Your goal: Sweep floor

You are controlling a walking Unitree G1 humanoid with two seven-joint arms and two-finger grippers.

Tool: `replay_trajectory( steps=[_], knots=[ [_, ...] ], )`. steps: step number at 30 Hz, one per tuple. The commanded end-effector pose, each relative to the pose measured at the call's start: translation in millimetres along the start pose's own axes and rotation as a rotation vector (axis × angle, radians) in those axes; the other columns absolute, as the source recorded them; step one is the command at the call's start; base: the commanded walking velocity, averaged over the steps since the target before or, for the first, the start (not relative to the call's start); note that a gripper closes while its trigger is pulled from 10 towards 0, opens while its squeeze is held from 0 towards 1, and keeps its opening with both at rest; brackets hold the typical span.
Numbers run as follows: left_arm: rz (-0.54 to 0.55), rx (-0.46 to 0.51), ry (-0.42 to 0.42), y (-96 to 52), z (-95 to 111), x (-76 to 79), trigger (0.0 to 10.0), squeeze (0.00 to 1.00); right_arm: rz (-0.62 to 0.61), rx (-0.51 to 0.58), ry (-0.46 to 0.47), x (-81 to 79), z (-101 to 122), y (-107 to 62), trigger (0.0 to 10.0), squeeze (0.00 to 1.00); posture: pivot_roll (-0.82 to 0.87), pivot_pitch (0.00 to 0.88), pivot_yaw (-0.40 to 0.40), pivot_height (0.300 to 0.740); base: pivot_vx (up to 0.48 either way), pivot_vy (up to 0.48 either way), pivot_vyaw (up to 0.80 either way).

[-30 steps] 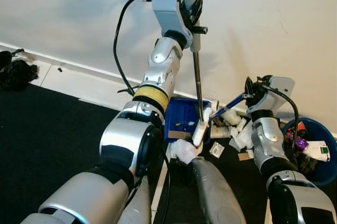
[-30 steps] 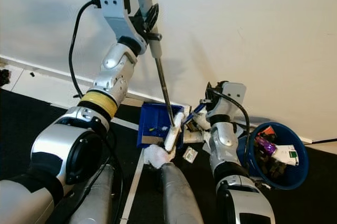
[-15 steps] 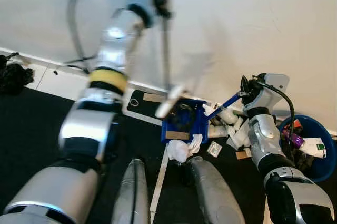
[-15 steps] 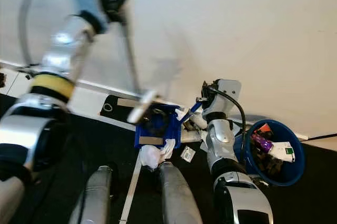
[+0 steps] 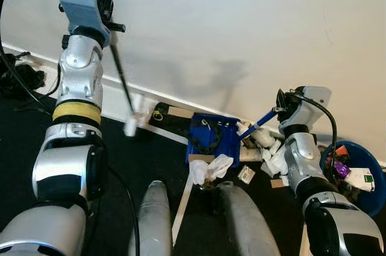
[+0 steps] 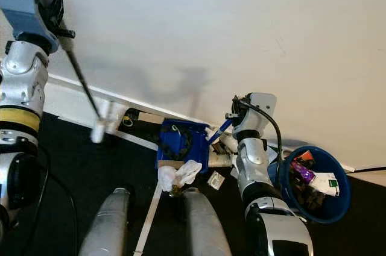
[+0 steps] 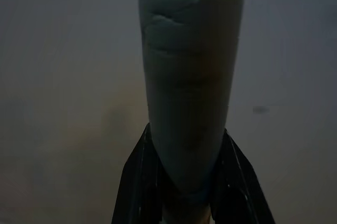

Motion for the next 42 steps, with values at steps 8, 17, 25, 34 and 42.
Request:
replay_trajectory(
  steps=[8,17,25,34,42],
  knots=[
    [-0.071,-0.075,0.204,-9.0,-28,26.3,10.0,0.0,-0.053,-0.24,0.003,23.1,-66,-43.3,10.0,0.0,-0.02,0.346,-0.058,0.74,0.0,0.0,0.0],
    [-0.086,-0.113,0.262,-11.4,-39,42.1,10.0,0.0,-0.09,-0.216,0.006,38.4,-66,-53.4,10.0,0.0,-0.06,0.386,-0.046,0.74,0.0,0.0,0.0],
    [-0.244,-0.043,0.117,-10.1,-21,110.5,10.0,0.0,-0.094,-0.176,0.022,37.1,-63,-57.1,10.0,0.0,-0.09,0.409,-0.042,0.74,0.0,0.0,0.0],
    [-0.468,0.014,0.088,-25.9,-3,191.0,10.0,0.0,-0.153,-0.161,0.066,43.0,-69,-69.9,10.0,0.0,-0.09,0.408,-0.028,0.74,0.0,0.0,0.0],
    [-0.608,0.03,-0.162,-40.9,20,241.7,10.0,0.0,-0.181,-0.178,0.079,47.0,-74,-74.9,10.0,0.0,-0.08,0.4,-0.023,0.74,0.0,0.0,0.0]
  ],
)
Point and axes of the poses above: a point about 5 cm out from each wrist's last joint towards the gripper, its own y axis pointing out of the wrist towards the gripper, its own z axis along the axis of the wrist's last joint, x = y × z, the point moved 6 cm from there along y, pointing out of the wrist towards the gripper, and after that the axes turned 11 degrees about y, right-handed, at the moved point
